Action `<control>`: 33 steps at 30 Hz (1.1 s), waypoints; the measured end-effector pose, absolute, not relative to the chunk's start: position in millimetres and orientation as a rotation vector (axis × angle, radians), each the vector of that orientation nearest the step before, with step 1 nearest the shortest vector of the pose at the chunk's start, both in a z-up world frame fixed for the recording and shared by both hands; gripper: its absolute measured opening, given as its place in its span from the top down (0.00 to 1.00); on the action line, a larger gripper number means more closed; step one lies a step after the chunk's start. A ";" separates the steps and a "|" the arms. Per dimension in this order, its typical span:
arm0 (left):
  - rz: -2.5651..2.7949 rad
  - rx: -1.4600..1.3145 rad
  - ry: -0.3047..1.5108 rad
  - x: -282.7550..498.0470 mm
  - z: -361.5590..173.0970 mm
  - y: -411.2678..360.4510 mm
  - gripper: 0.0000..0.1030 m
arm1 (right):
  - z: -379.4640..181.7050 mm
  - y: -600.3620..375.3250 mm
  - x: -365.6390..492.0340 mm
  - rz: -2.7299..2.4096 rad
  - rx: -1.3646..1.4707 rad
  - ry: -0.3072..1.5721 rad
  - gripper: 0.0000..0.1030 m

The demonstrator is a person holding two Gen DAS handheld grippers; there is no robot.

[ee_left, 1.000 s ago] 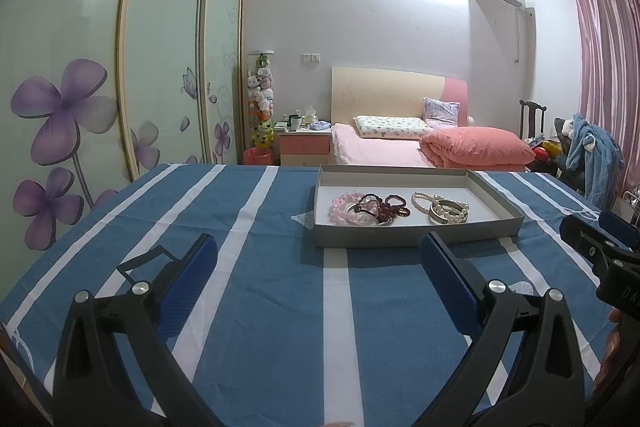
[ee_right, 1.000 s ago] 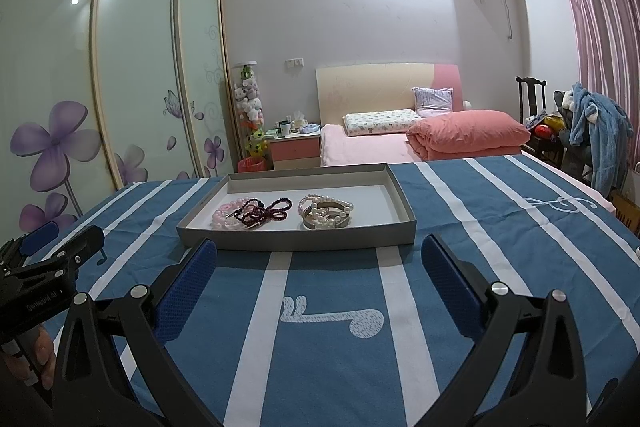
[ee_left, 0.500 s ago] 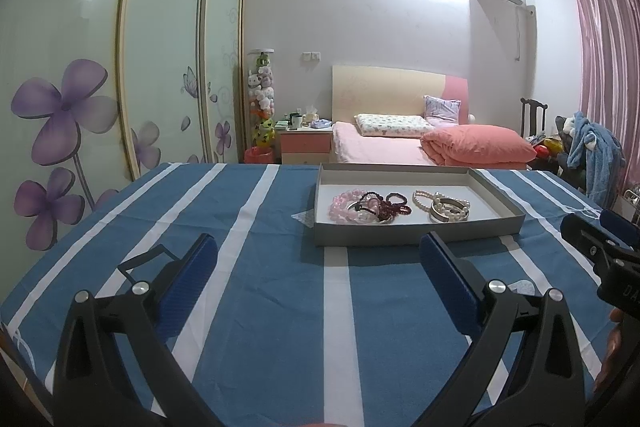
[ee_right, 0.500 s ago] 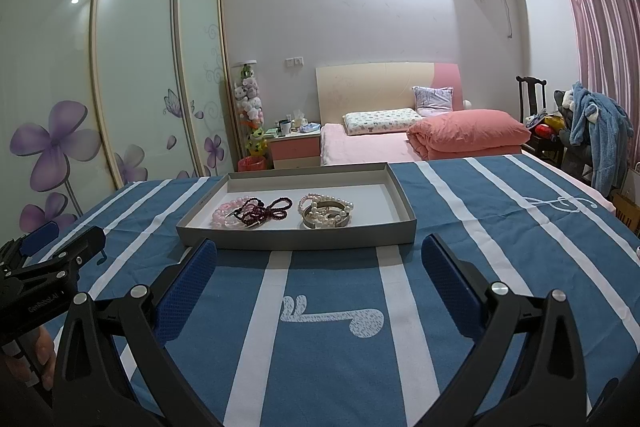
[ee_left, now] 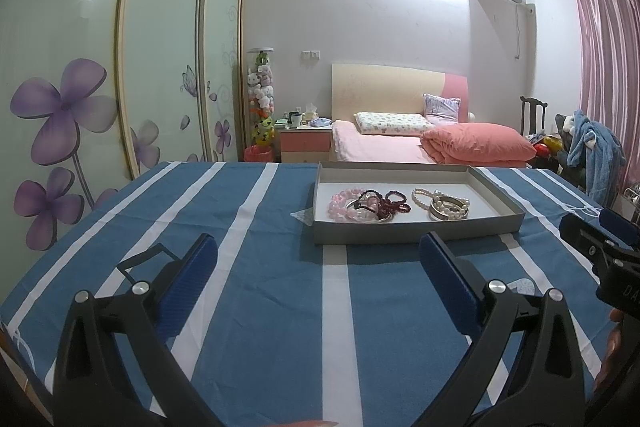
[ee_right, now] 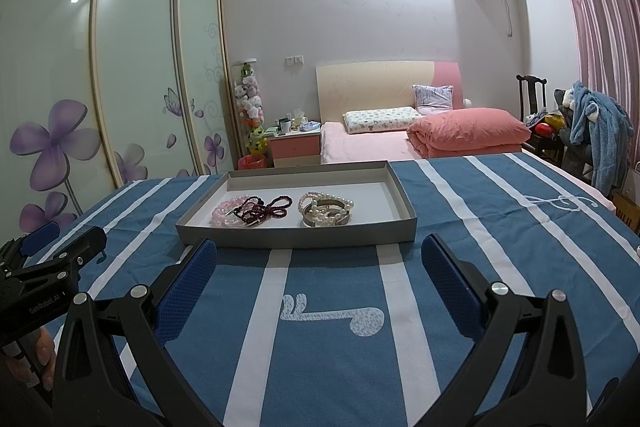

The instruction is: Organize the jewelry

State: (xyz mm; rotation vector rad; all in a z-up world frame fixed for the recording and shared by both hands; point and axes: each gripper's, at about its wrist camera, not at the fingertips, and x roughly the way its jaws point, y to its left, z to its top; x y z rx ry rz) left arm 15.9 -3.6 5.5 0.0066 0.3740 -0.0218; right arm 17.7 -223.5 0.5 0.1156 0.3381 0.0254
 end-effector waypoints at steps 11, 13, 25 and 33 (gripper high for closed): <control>-0.022 0.006 0.376 16.0 5.8 -3.4 0.04 | 0.1 -223.6 17.6 0.026 0.116 0.339 0.02; -0.022 0.007 0.376 17.0 5.7 -3.9 0.04 | 0.2 -223.6 17.5 0.026 0.116 0.339 0.02; -0.022 0.007 0.377 17.3 6.4 -3.7 0.04 | 0.9 -223.8 17.9 0.026 0.116 0.341 0.02; -0.021 0.008 0.377 17.7 7.1 -4.0 0.04 | 1.4 -223.6 18.1 0.025 0.117 0.341 0.02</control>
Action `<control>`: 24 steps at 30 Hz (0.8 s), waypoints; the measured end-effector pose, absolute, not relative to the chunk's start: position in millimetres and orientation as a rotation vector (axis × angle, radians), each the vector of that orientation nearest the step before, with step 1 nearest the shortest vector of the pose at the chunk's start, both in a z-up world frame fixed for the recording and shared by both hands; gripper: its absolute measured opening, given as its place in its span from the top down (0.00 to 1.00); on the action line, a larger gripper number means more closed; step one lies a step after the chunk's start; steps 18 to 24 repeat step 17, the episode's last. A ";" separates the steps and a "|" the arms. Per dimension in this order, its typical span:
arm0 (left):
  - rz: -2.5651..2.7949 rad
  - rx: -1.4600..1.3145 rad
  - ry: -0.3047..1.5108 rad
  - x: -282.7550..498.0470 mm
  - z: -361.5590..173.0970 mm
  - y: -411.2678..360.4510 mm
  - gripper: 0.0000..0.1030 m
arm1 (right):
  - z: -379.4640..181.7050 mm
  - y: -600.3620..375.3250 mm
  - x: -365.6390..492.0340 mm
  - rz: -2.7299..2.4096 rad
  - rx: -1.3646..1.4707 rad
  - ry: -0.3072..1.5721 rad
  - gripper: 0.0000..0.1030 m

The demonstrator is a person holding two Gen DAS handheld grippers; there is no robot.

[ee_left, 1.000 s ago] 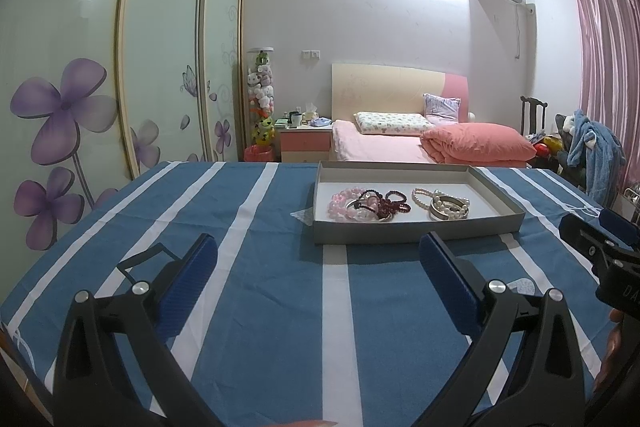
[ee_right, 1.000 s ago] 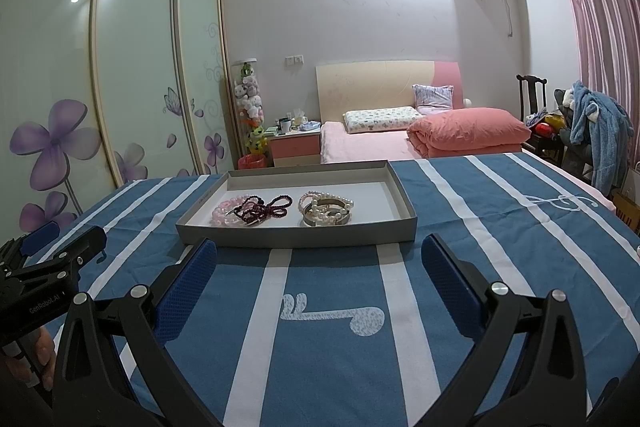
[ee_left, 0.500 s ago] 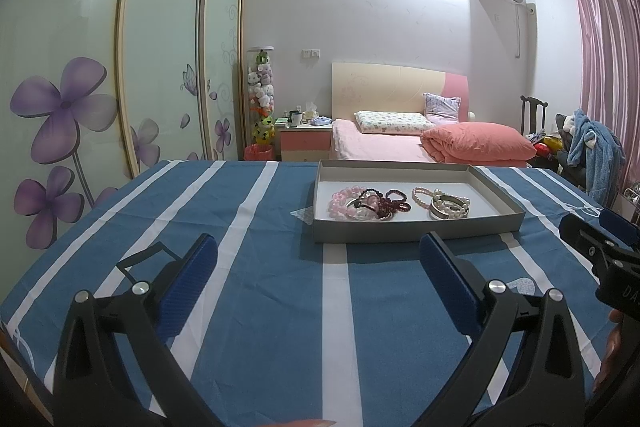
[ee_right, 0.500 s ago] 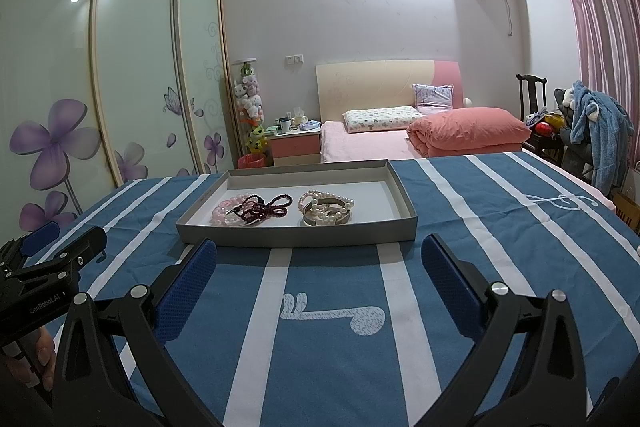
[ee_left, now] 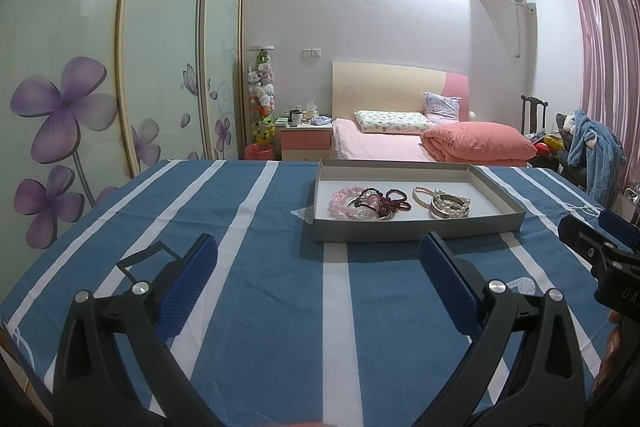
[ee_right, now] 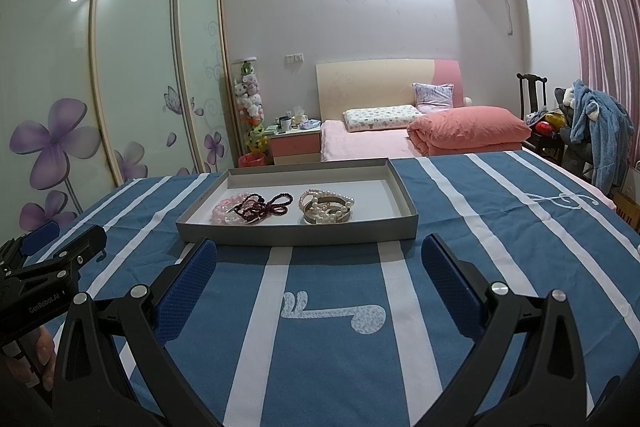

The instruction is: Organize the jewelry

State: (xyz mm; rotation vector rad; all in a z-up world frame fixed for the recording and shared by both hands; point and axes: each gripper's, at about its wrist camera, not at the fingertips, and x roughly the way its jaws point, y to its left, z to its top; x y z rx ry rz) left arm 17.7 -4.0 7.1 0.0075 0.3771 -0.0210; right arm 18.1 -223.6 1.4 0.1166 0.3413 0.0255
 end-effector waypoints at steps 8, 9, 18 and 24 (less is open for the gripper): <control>-0.016 0.009 0.379 15.7 2.4 -2.1 0.04 | -3.4 -221.7 16.1 0.028 0.116 0.345 0.02; -0.015 0.009 0.379 16.0 2.1 -2.3 0.04 | -3.4 -221.6 16.0 0.027 0.116 0.345 0.02; -0.016 0.007 0.390 14.5 1.7 -1.8 0.04 | -2.7 -221.8 16.5 0.027 0.116 0.346 0.02; -0.016 0.007 0.390 14.5 1.7 -1.8 0.04 | -2.7 -221.8 16.5 0.027 0.116 0.346 0.02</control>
